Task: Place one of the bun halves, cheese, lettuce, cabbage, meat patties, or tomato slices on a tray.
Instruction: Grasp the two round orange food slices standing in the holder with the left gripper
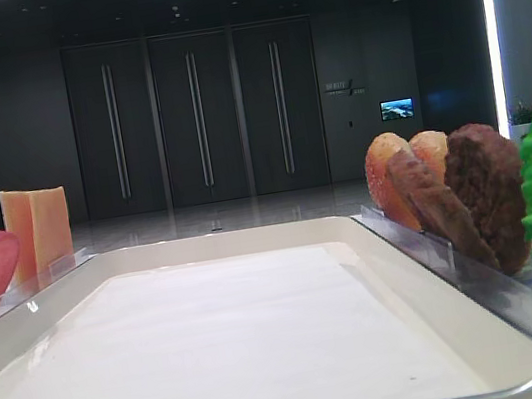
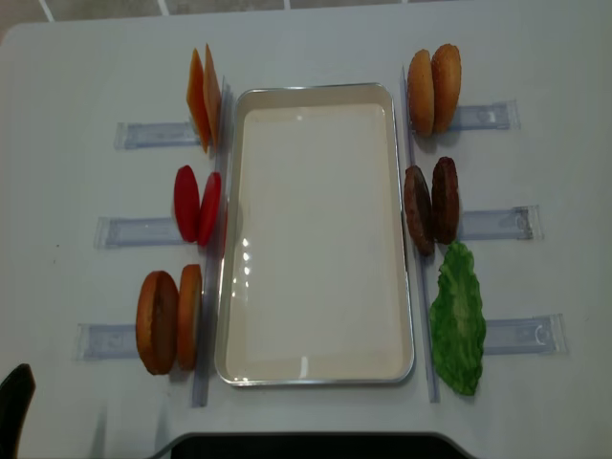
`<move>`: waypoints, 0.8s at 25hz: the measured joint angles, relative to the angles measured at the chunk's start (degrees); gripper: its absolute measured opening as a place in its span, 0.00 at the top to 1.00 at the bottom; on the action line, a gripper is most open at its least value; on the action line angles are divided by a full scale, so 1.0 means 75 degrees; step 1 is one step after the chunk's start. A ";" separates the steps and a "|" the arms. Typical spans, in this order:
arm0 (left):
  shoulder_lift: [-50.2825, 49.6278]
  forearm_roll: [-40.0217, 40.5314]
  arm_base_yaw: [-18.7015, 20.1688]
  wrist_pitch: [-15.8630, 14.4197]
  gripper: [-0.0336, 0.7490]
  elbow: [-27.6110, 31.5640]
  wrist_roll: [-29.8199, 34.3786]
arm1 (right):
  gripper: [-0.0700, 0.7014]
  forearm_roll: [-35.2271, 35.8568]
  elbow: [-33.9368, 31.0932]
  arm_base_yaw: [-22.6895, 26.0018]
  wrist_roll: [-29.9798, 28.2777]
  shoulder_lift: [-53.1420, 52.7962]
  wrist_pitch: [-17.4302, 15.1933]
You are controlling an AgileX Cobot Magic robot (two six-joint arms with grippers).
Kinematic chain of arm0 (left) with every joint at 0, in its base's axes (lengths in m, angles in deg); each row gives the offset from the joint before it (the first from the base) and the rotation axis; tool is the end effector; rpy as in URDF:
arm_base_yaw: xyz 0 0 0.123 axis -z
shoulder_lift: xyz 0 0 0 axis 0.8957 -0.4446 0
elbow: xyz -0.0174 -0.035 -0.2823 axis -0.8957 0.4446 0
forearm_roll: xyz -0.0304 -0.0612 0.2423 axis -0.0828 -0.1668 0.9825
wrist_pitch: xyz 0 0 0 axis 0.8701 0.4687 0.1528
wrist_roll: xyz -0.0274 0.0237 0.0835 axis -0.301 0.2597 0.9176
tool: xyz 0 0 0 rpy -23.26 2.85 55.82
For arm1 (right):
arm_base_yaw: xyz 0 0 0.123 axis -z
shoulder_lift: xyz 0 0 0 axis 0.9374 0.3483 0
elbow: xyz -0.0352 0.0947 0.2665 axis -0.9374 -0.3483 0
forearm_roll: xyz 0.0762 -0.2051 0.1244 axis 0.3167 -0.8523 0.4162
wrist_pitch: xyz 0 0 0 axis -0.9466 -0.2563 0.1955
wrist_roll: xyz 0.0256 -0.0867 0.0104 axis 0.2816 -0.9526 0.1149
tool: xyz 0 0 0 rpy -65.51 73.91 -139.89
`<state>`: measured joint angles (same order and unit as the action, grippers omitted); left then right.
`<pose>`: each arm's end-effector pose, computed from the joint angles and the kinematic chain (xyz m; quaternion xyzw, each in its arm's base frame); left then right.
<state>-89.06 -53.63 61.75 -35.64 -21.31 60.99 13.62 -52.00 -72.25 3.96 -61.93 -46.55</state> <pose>-0.0063 0.0020 0.2660 -0.0088 0.8686 0.0249 0.4947 -0.0103 0.0012 0.2734 -0.0163 0.8676 0.0245 0.4964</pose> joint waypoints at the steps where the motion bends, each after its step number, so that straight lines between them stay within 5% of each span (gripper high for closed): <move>1: 0.0000 0.0000 0.0000 0.0000 0.07 0.0000 0.0000 | 0.39 0.0000 0.0000 0.0000 0.0000 0.0000 0.0000; 20: 0.0000 0.0000 0.0000 0.0000 0.07 0.0000 0.0000 | 0.39 0.0000 0.0000 0.0000 0.0000 0.0000 0.0000</move>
<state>-89.06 -53.63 61.75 -35.64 -21.31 60.99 13.62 -52.00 -72.25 3.96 -61.93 -46.55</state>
